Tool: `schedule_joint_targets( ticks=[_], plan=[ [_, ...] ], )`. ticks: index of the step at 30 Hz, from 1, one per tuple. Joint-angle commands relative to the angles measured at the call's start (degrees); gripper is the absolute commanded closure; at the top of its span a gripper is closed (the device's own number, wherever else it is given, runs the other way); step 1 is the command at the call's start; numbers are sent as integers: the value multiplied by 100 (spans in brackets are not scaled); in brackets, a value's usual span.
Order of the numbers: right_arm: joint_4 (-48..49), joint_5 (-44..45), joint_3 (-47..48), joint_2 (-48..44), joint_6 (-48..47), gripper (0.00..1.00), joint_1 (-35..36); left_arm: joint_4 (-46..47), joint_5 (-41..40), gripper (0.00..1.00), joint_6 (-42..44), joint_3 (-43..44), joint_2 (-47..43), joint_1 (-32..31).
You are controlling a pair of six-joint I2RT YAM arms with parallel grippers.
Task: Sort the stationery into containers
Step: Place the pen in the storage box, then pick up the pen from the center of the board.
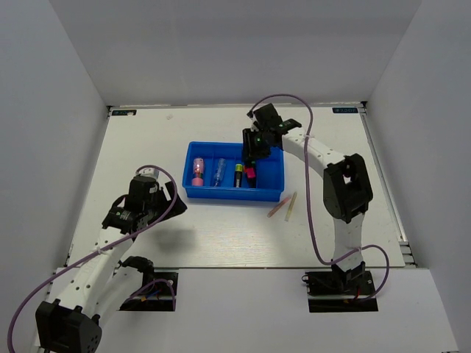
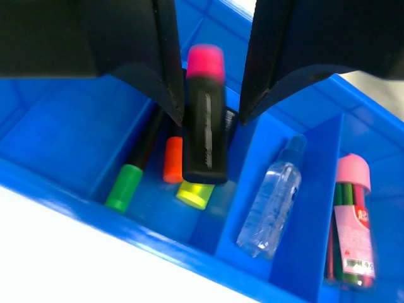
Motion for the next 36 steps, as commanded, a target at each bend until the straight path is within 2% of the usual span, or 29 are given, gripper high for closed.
schedule_joint_targets(
  ticks=[1,6,10,11,12,13,14,15,16,17,18,19,20,21,22,23,24,25,27,30,32,34,36],
  plan=[
    [90,101,-77,36,-15,56,136,140,119,13,12,-51,-41,28],
    [-33,49,-60,-78,-85,47,233,105,93,13,56,-59,-137,19],
    [-200,-39,-7,-307,-191,45,268,105,66,14,74,-94,-181,28],
    [-235,-91,28,-490,-321,48,268,114,49,14,74,-95,-216,19],
    [-383,-553,37,-561,-645,52,260,105,49,18,83,-95,-182,28],
    [-411,-793,11,-658,-883,64,225,96,57,22,83,-103,-216,19],
    [-429,-1248,-224,-1085,-2086,71,207,131,66,26,100,-112,-217,28],
    [-551,-1939,-366,-1263,-2629,76,181,149,75,34,126,-138,-208,28],
    [-578,-2547,-541,-1448,-3200,79,128,166,75,56,144,-147,-225,-7],
    [-813,-2840,-952,-2137,-4537,87,119,184,75,70,179,-173,-225,28],
    [-1503,-3313,-1348,-2353,-6247,90,119,219,110,79,171,-191,-208,28],
    [-2406,-3552,-1526,-2772,-7143,93,110,219,136,91,188,-217,-182,28],
    [-2902,-3564,-1945,-2968,-9196,93,101,237,145,92,197,-252,-138,19],
    [-3273,-3485,-2489,-3570,-10783,91,75,306,171,92,197,-288,-103,19],
    [-3407,-2962,-3077,-3759,-11495,89,57,325,250,90,214,-297,-68,11],
    [-3330,-2740,-3353,-3926,-11746,87,14,333,277,87,206,-323,-41,10],
    [-3321,-2346,-3721,-4224,-12523,87,-4,377,329,82,214,-314,3,2],
    [-3529,-2029,-3916,-4244,-12696,87,-22,377,373,76,215,-306,12,19],
    [-3645,-1737,-4023,-4236,-12873,86,-118,377,417,57,241,-297,29,10],
    [-3384,-1437,-4496,-4306,-13601,80,-232,343,435,38,224,-332,-23,10],
    [-3181,-1271,-4656,-4263,-14014,80,-250,325,453,32,250,-341,-58,10],
    [-3189,-1270,-4613,-4035,-14200,70,-312,325,453,30,250,-376,-93,10],
    [-3242,-1182,-4455,-3894,-14604,70,-382,316,444,30,232,-385,-111,10]
  ],
)
